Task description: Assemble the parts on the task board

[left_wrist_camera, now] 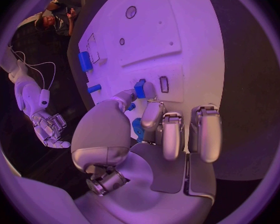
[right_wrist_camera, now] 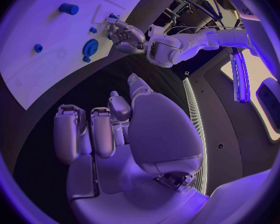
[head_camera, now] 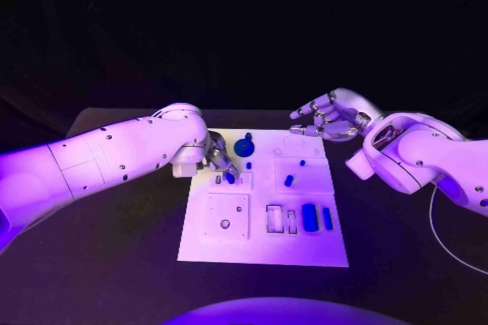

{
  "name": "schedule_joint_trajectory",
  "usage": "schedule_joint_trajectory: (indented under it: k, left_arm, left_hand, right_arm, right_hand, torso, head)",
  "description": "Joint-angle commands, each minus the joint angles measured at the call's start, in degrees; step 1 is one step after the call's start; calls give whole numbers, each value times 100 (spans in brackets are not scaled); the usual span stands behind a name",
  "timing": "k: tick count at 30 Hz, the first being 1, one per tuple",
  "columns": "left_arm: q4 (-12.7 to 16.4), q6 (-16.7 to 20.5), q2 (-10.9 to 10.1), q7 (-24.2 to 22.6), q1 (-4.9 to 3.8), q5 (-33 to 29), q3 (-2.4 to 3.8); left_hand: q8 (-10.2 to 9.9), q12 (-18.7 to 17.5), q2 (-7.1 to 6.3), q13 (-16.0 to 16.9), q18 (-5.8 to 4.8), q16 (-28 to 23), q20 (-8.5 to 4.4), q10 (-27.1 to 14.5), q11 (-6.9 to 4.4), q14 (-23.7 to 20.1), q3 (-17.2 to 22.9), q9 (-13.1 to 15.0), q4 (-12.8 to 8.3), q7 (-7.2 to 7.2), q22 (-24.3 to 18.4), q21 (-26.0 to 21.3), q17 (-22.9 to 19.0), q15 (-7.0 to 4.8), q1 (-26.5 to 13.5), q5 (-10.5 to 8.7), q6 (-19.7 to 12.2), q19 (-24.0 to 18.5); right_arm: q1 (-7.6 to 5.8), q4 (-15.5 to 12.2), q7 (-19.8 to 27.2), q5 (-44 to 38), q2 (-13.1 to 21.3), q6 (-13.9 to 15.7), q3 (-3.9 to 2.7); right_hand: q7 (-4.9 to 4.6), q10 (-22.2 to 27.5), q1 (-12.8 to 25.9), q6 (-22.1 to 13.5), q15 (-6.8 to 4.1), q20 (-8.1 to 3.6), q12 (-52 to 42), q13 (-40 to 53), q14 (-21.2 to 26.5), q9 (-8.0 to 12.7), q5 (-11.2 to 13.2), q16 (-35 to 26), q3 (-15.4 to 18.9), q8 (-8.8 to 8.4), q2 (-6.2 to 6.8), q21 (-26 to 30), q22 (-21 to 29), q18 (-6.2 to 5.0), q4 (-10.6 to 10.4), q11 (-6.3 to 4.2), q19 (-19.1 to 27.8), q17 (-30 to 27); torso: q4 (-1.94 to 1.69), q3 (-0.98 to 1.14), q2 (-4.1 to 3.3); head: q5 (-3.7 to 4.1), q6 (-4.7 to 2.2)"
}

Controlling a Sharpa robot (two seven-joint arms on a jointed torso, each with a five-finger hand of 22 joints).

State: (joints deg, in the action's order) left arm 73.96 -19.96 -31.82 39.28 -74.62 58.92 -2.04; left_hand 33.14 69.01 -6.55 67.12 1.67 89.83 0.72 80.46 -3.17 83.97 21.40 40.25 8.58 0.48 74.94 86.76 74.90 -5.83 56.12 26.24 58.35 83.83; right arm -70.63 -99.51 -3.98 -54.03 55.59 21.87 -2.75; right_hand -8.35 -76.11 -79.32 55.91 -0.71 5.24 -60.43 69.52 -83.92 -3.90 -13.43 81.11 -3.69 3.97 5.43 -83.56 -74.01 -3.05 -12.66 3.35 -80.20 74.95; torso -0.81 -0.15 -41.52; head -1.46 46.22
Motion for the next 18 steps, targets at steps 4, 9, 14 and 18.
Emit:
schedule_joint_trajectory:
  k: [4, 9, 14, 18]
  left_arm:
    - [-3, -252, 16, 489, 104, 31, -69]
    - [-2, -282, 14, 492, 104, 45, -69]
    - [7, -299, 10, 493, 106, 49, -69]
    - [20, -292, 6, 492, 107, 50, -68]
  left_hand:
    - [-41, 21, 35, 11, -68, 17, -42, 41, 0, 603, -205, -16, 69, 9, 1123, 36, 1510, -24, -44, -175, 42, 448]
    - [-56, 19, 60, 16, -74, 17, -42, 47, -1, 603, -369, -20, 126, 8, 1146, 51, 1510, -25, -40, -288, 59, 457]
    - [-68, 18, 92, 23, -77, 17, -42, 52, -2, 603, -514, -24, 175, 7, 1159, 59, 1510, -24, -15, -446, 74, 463]
    - [-80, 16, 134, 28, -79, 17, -41, 56, -1, 603, -639, -26, 220, 6, 1170, 65, 1510, -24, 24, -653, 86, 467]
  right_arm:
    - [4, -11, 62, -27, 4, -65, 0]
    - [4, -10, 64, -25, 7, -70, 0]
    - [4, -10, 68, -22, 8, -72, 1]
    - [4, -6, 78, -20, 7, -79, 1]
  right_hand:
    - [1, 46, 47, 37, -23, 10, 22, -9, -317, -8, -19, -38, 47, 2, -41, 43, 13, -58, -24, -4, 38, 180]
    - [1, 46, 71, 36, -23, 10, 24, -13, -312, -8, -27, -58, 65, 1, -42, 56, 39, -63, -40, -4, 53, 156]
    - [1, 46, 82, 36, -23, 9, 26, -15, -310, -8, -32, -68, 74, 0, -42, 61, 49, -65, -48, -4, 59, 144]
    - [1, 41, 86, 36, -23, 9, 16, -8, -308, -8, -35, -73, 78, -1, -43, 69, 66, -69, -51, -4, 69, 138]
  torso:
    - [-3, 0, -3]
    - [-4, -1, 0]
    - [-3, -3, -2]
    - [-2, -3, 0]
  head:
    - [6, 2]
    - [5, 5]
    - [2, 10]
    - [6, 12]
